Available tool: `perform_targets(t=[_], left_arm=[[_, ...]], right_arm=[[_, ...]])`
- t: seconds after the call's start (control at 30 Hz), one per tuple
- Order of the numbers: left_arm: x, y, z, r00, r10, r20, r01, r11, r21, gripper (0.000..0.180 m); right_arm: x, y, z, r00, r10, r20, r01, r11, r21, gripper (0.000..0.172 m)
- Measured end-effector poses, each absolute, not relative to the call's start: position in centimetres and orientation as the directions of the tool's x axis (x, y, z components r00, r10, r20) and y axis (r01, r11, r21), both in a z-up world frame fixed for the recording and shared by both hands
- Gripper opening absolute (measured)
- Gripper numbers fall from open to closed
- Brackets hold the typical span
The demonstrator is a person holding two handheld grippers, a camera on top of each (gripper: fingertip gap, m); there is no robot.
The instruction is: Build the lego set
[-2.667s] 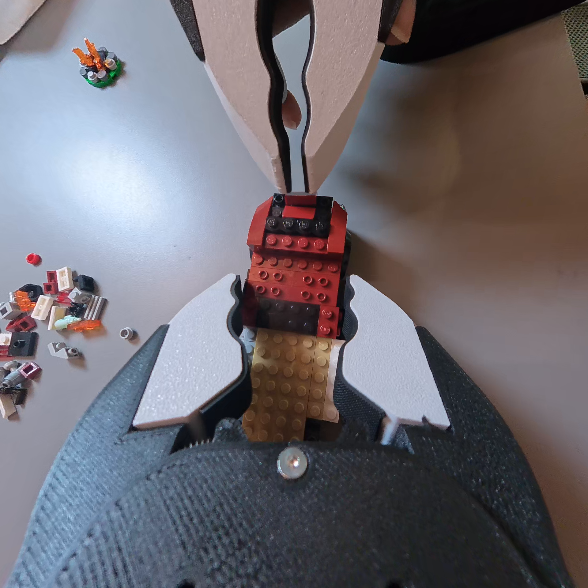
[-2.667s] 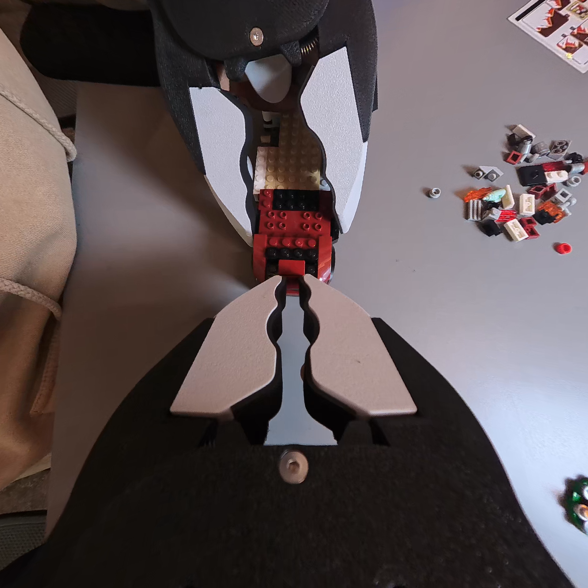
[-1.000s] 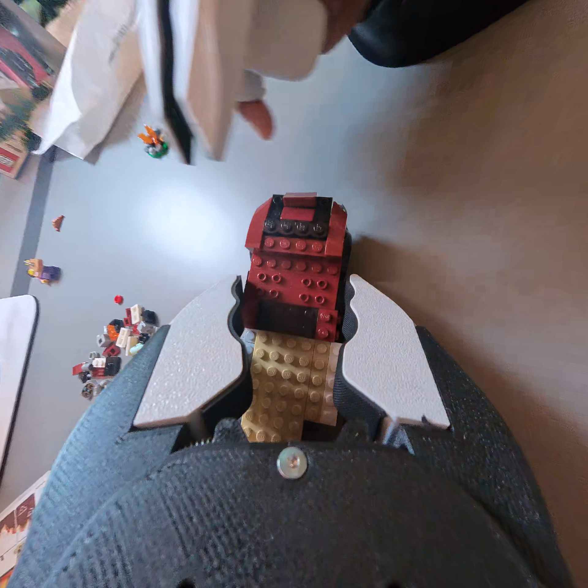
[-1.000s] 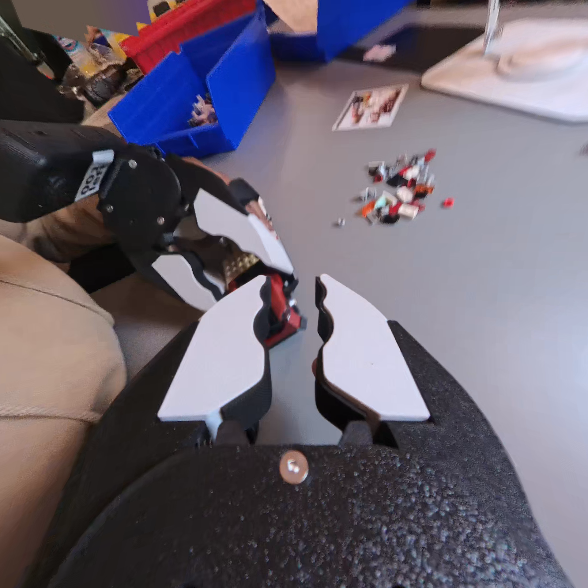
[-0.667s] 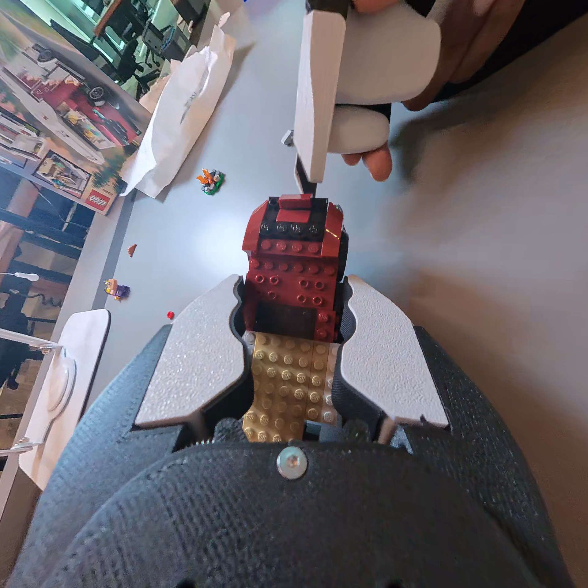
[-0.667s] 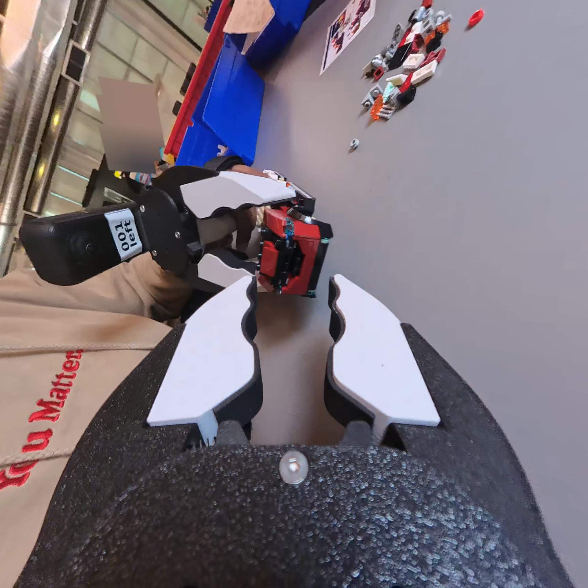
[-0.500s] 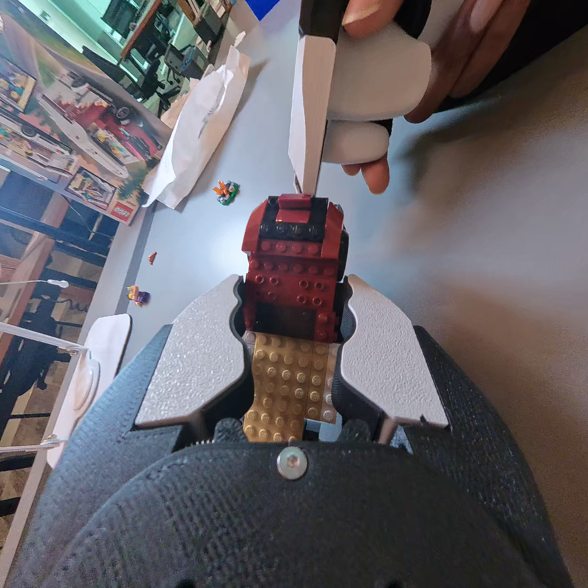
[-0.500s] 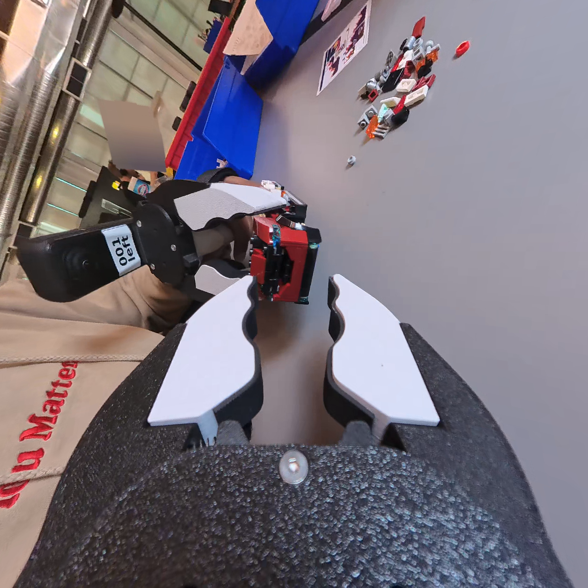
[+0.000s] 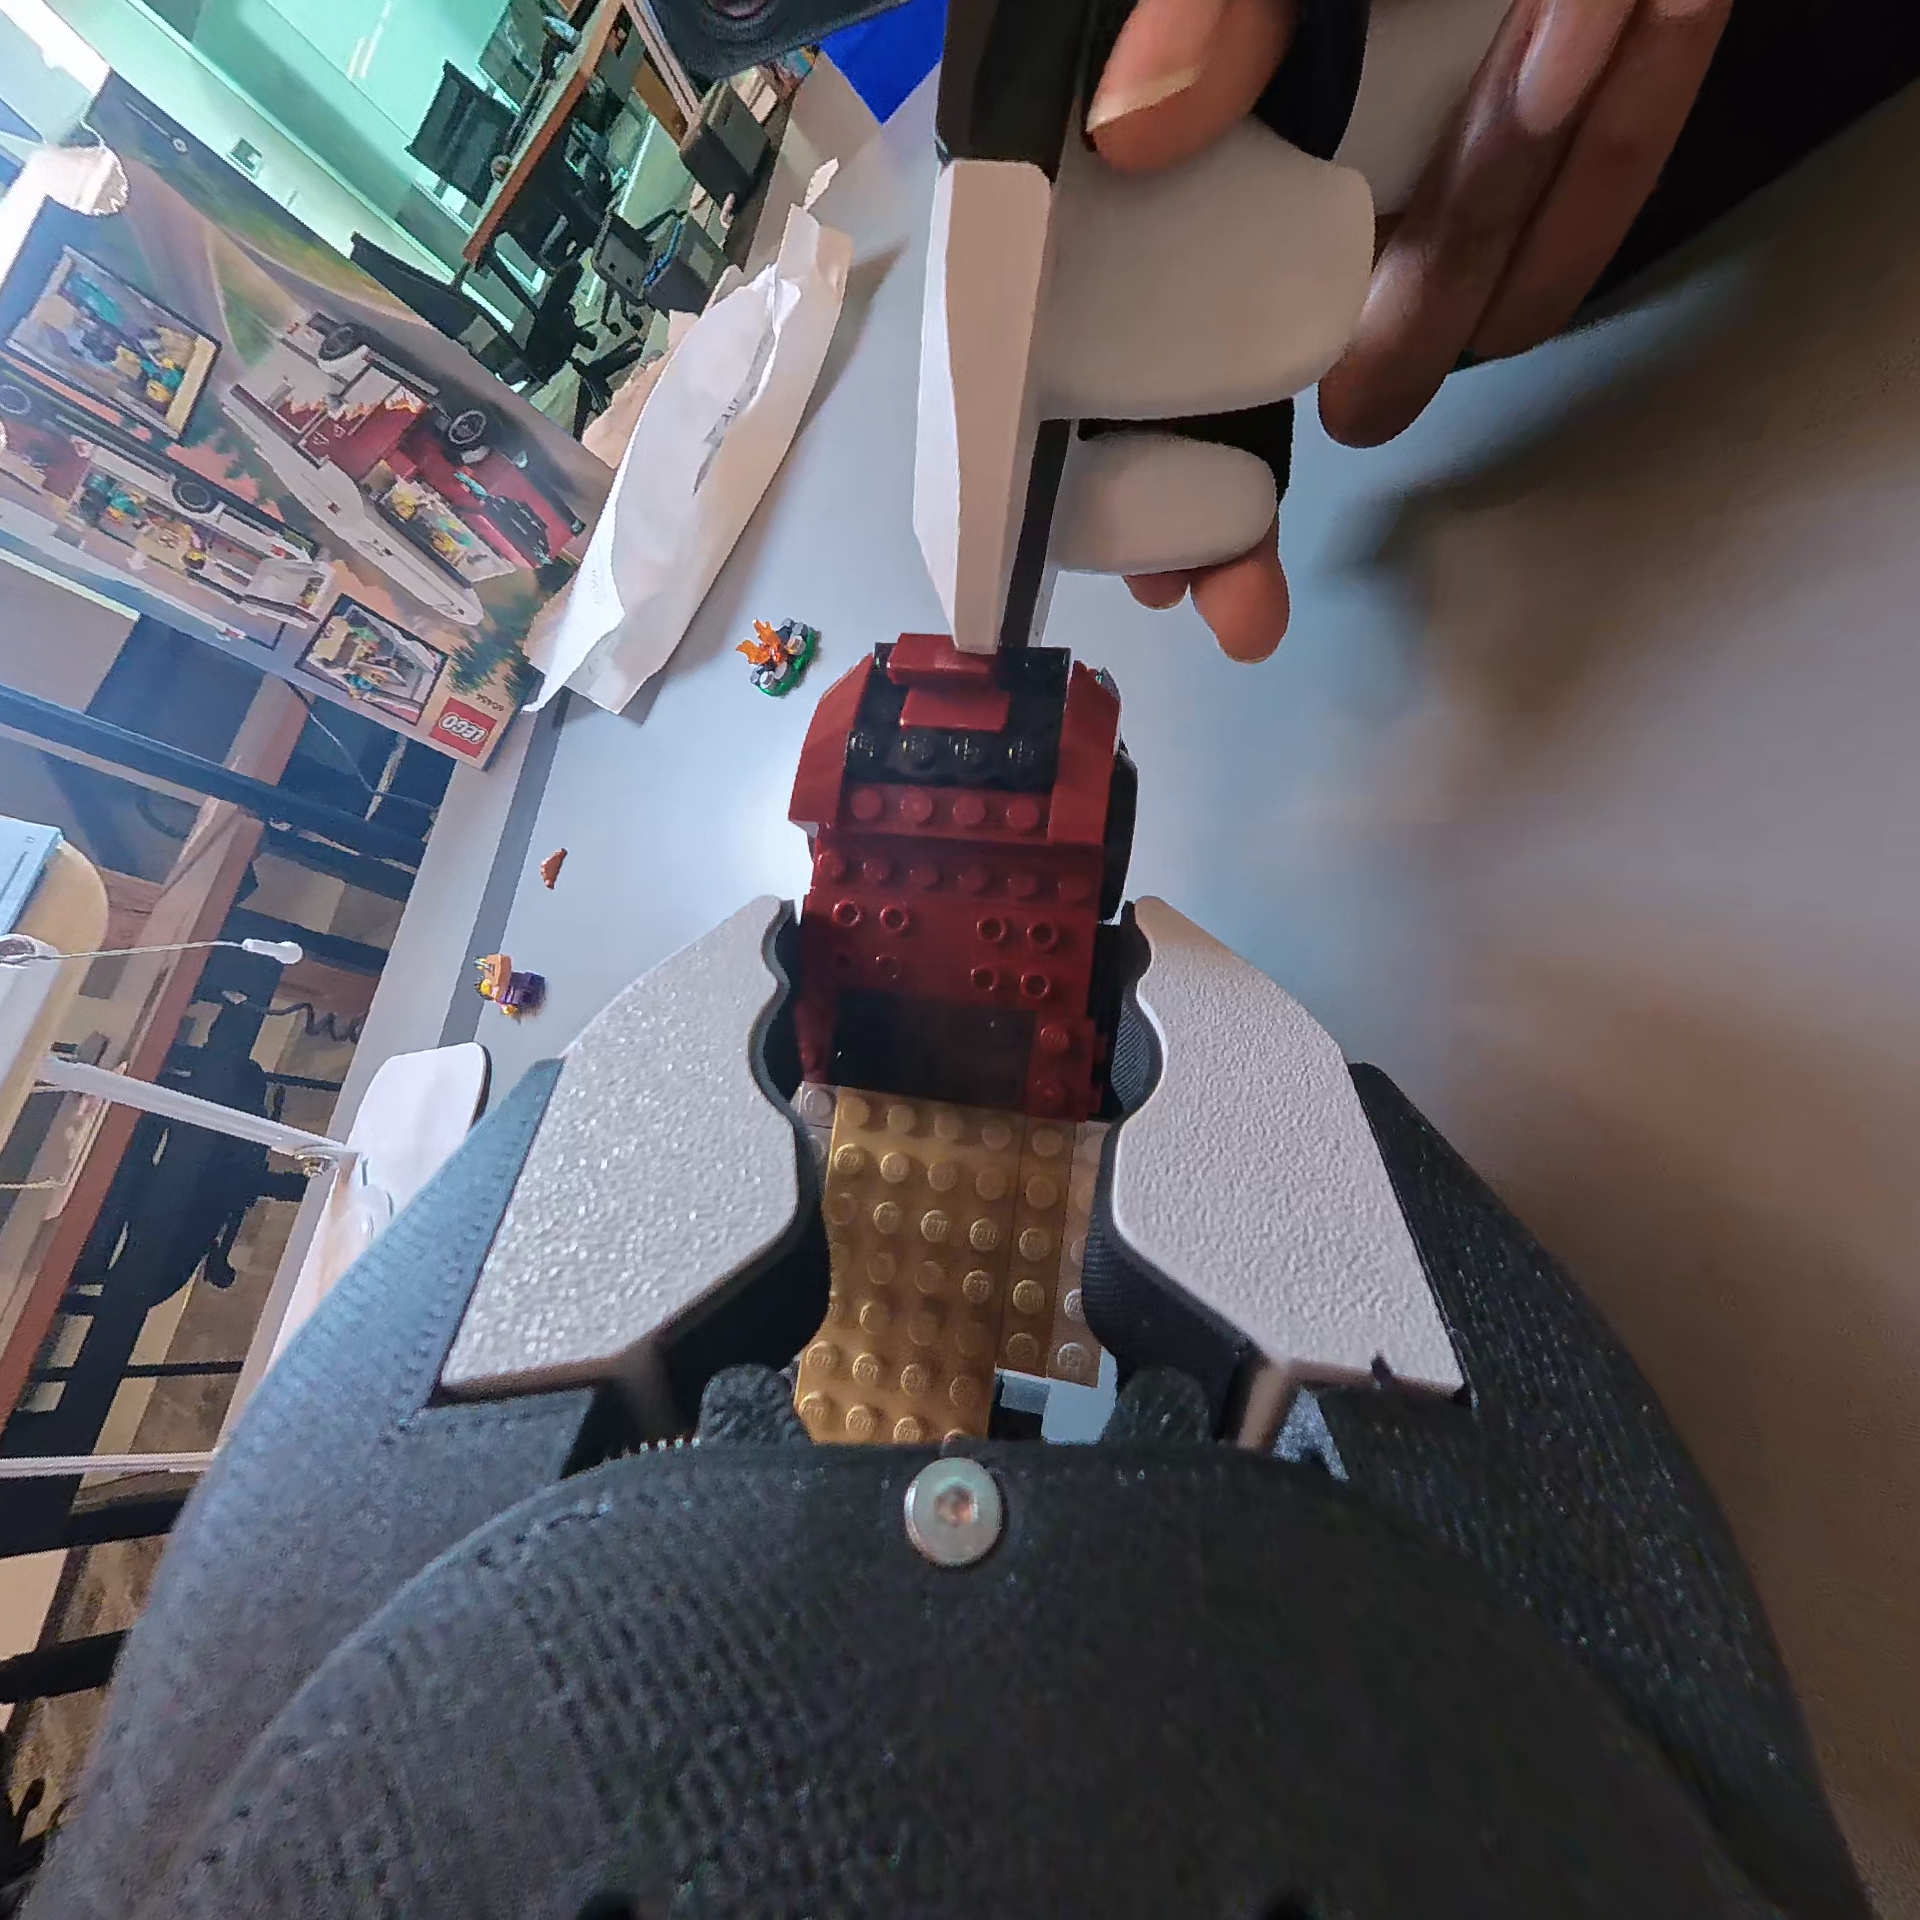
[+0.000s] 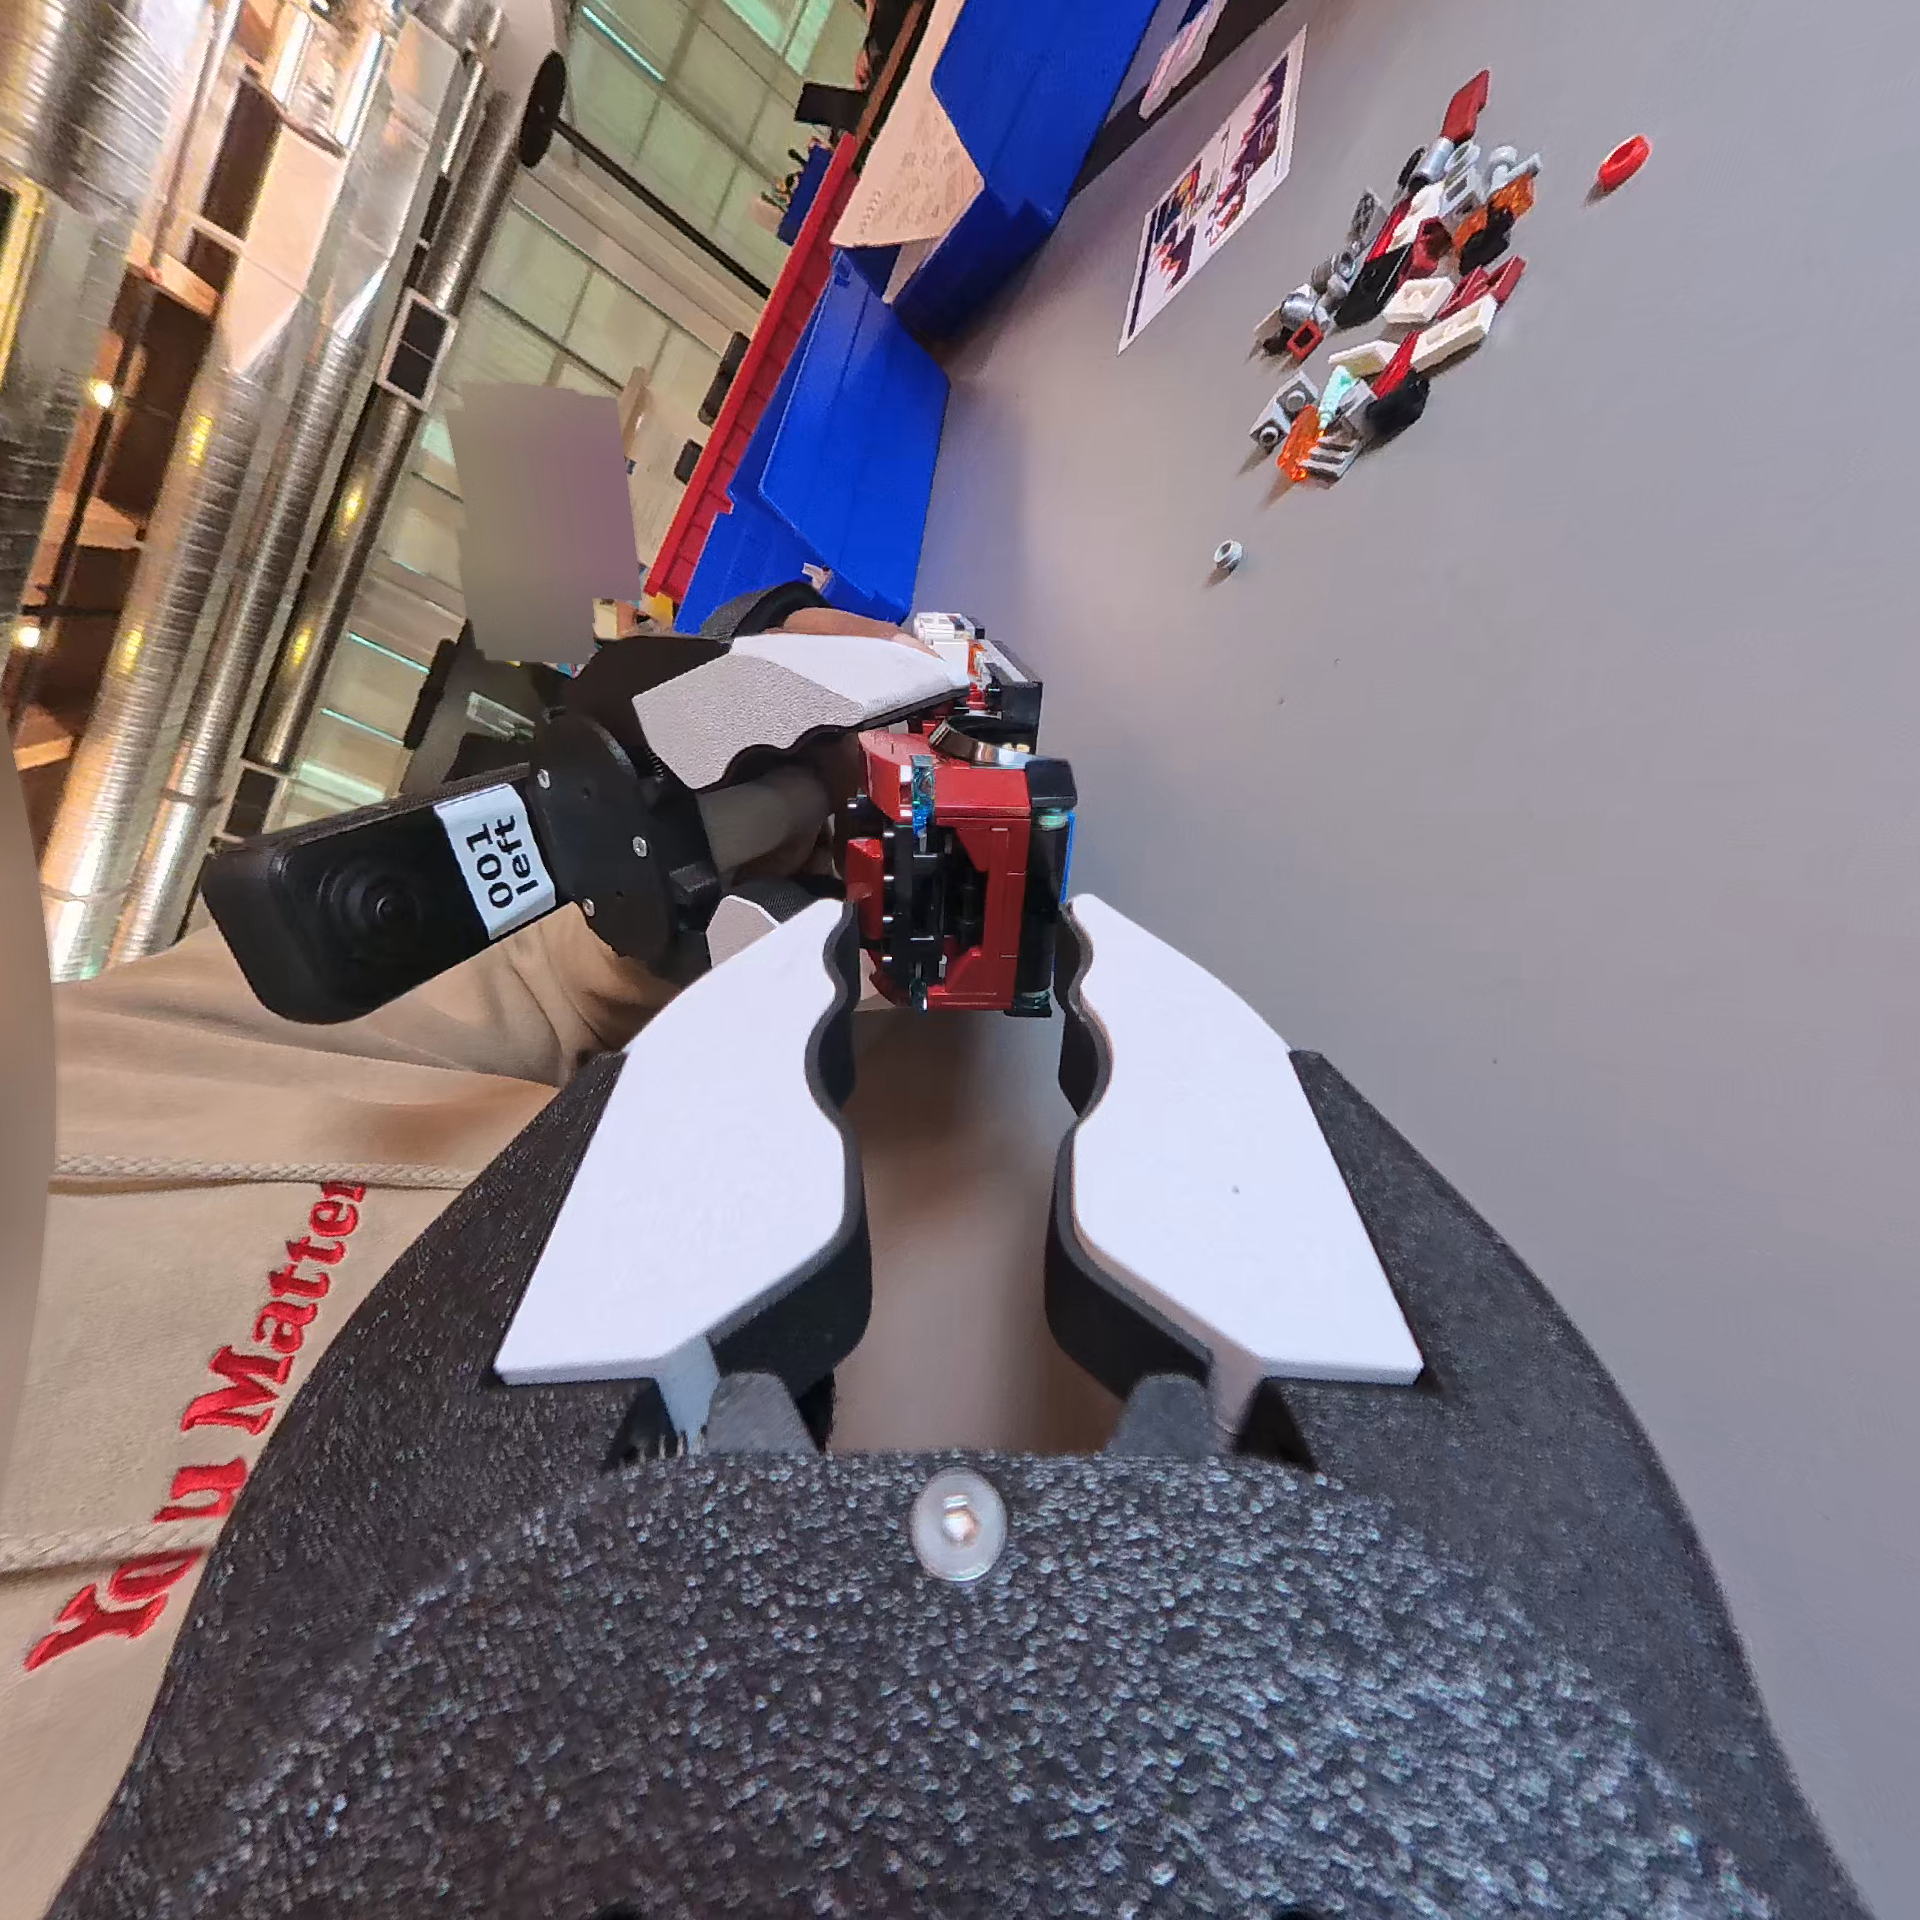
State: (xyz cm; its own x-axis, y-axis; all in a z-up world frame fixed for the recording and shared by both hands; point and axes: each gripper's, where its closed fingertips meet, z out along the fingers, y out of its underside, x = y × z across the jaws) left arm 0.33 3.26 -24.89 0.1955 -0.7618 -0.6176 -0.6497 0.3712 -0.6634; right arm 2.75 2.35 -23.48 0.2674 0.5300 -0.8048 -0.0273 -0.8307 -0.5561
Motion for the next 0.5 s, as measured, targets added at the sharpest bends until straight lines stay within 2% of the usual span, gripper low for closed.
perform_targets(t=[0.5], left_arm=[[0.3,3.21,-25.06,0.217,-0.822,-0.527,-0.631,0.294,-0.718,0.058]], right_arm=[[2.71,2.34,-23.4,0.266,0.515,-0.815,-0.006,-0.844,-0.536,0.036]])
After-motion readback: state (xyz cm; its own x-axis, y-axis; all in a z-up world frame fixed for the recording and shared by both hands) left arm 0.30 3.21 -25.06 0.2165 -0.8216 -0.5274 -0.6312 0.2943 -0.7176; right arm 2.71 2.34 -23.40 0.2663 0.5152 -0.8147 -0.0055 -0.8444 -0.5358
